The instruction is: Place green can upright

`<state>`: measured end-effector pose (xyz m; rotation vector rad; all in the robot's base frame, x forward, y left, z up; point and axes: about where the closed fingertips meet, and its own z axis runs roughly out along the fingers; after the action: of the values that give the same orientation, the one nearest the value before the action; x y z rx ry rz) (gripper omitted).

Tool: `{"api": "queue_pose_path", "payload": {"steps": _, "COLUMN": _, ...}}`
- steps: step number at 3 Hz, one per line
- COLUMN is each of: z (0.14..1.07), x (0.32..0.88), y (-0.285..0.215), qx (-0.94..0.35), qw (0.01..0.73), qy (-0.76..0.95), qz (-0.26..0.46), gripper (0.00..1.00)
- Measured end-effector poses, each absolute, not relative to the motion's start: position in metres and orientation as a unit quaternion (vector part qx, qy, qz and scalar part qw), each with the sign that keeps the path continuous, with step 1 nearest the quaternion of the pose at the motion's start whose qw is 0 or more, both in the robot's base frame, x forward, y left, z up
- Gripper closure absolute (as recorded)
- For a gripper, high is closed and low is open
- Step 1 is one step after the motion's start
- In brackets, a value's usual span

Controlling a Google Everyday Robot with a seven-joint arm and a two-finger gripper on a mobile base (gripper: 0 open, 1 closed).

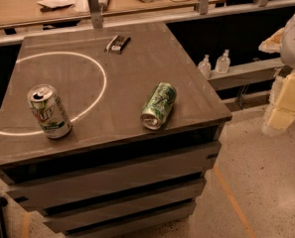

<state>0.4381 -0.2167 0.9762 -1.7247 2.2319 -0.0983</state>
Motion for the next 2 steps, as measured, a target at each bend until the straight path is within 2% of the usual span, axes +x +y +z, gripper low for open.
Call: {"api": "queue_pose_path", "payload": {"steps": 2, "z": 0.9739, "x": 0.4416, "y": -0.21, "qx": -0.623, "qw": 0.166, "qy": 0.763, "qz": -0.044, "gripper": 0.0}}
